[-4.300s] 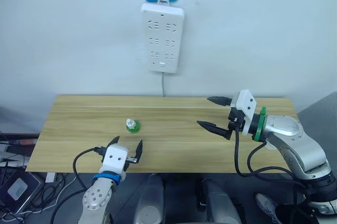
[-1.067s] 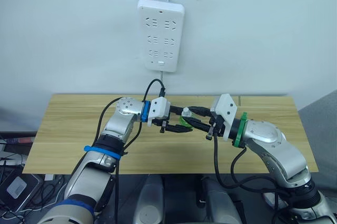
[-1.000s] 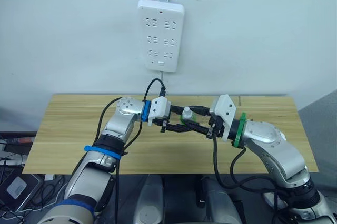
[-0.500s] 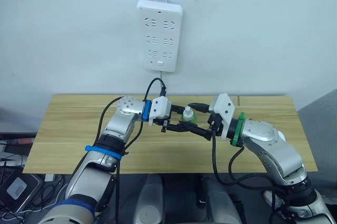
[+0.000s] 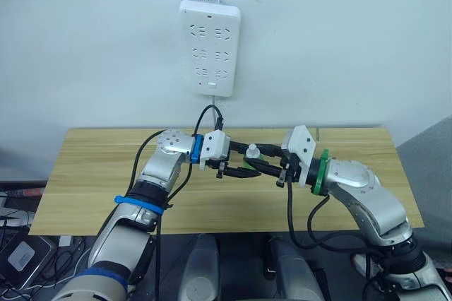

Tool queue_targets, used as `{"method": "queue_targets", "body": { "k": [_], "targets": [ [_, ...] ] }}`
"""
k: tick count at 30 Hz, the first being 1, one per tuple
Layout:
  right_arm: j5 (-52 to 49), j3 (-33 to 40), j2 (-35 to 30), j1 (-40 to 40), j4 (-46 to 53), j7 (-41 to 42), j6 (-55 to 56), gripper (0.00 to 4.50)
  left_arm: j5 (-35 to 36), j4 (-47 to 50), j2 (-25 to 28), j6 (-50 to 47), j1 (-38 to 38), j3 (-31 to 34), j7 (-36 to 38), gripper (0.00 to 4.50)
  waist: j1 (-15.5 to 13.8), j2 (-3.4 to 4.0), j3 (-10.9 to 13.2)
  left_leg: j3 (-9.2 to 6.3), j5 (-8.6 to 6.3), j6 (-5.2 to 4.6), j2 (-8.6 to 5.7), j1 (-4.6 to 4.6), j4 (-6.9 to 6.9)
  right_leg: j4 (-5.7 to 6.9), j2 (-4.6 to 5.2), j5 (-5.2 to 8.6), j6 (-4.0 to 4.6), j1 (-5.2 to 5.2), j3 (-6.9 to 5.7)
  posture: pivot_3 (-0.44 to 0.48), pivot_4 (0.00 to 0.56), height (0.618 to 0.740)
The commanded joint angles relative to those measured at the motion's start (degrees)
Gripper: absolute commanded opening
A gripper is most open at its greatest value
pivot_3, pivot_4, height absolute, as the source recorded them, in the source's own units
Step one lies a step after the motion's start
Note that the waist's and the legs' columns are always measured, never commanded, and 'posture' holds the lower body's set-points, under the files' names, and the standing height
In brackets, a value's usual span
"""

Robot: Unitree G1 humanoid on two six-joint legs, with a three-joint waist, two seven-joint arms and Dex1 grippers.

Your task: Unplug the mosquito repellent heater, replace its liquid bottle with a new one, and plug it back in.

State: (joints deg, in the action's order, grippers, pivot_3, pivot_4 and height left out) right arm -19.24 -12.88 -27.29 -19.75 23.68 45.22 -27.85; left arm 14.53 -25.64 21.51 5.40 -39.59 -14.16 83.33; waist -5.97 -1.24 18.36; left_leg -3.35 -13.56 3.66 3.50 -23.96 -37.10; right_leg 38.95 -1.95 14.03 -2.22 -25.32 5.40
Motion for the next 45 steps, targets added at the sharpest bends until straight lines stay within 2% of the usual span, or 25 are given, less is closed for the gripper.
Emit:
{"method": "queue_targets", "body": {
  "k": [1,5,10,15,20,24,27,35,40,45],
  "targets": [
    [-2.68,-2.96,-1.47,-3.62,-1.27,11.19,5.70,1.12,1.96,6.95,1.07,1.65,2.75,-1.45,5.23,2.24,0.10,0.00,0.00,0.02,0.00,0.00,0.00,0.02,0.01,0.00,0.00,0.00,0.00,0.01,0.02,0.272,0.277,0.740],
    [-5.48,-5.54,-2.71,-9.21,-8.05,26.33,9.74,1.12,4.25,12.10,4.47,1.66,4.93,-4.50,9.16,2.24,0.13,0.00,0.00,0.00,0.00,0.00,0.06,0.07,0.03,0.02,-0.04,0.00,0.01,0.01,-0.01,0.300,0.281,0.740],
    [-4.02,-6.87,-1.27,-15.02,-17.52,35.33,15.76,1.12,6.51,12.84,8.12,2.33,4.26,-7.55,9.17,2.24,-0.11,0.00,0.00,-0.04,0.01,-0.01,0.06,0.10,-0.01,0.04,-0.05,0.00,0.02,0.06,-0.04,0.325,0.289,0.740],
    [-3.07,-5.54,-1.71,-16.97,-21.53,37.24,17.86,2.77,6.64,12.02,8.95,2.87,4.77,-7.58,9.17,2.24,-0.30,0.00,0.00,-0.04,0.01,-0.01,0.06,0.08,-0.01,0.03,-0.05,0.00,0.02,0.06,-0.04,0.324,0.287,0.740],
    [-3.04,-1.46,-8.25,-11.46,-16.46,36.13,16.94,4.47,4.99,9.06,7.11,3.45,4.13,-4.96,7.91,2.24,-1.24,0.00,0.00,-0.05,0.01,-0.01,0.04,0.07,0.02,0.02,-0.03,0.00,0.03,0.04,-0.08,0.311,0.283,0.740],
    [-3.23,3.48,-13.23,-0.50,-5.59,27.28,10.22,4.47,3.32,6.39,5.24,3.50,4.00,-3.18,3.75,2.24,-1.82,0.00,0.00,-0.07,0.01,-0.02,0.00,0.04,0.02,0.01,0.00,0.00,0.03,0.04,-0.07,0.301,0.279,0.740],
    [-3.31,5.08,-9.59,4.72,2.76,15.32,3.76,4.47,2.45,6.19,4.06,2.36,4.35,-1.97,0.51,2.24,-1.36,0.00,0.00,-0.06,0.01,-0.02,0.00,0.06,0.01,0.05,0.00,0.00,0.03,0.04,-0.02,0.289,0.280,0.740],
    [1.94,0.85,1.09,6.01,10.02,-4.33,-4.39,4.47,1.50,6.52,3.59,1.32,4.71,-1.14,-1.45,2.24,-0.20,0.01,-0.03,-0.06,0.21,0.31,0.04,0.10,0.01,0.06,-0.10,0.11,-0.18,0.04,0.07,0.280,0.266,0.740],
    [2.12,-1.00,4.67,6.38,11.73,-8.82,-6.65,4.47,1.40,6.67,3.50,1.00,4.47,-1.26,-1.13,2.24,-0.16,0.01,-0.04,-0.06,0.21,0.32,0.05,0.06,0.03,0.04,-0.10,0.12,-0.19,0.03,0.05,0.276,0.259,0.740],
    [1.25,-0.99,5.26,5.82,11.72,-9.69,-7.14,2.86,1.32,6.25,3.04,0.80,3.79,-1.40,-0.98,2.24,-0.12,0.02,-0.05,-0.07,0.21,0.32,0.05,0.06,0.03,0.03,-0.09,-0.01,0.04,0.03,0.03,0.272,0.255,0.740]
  ]
}}
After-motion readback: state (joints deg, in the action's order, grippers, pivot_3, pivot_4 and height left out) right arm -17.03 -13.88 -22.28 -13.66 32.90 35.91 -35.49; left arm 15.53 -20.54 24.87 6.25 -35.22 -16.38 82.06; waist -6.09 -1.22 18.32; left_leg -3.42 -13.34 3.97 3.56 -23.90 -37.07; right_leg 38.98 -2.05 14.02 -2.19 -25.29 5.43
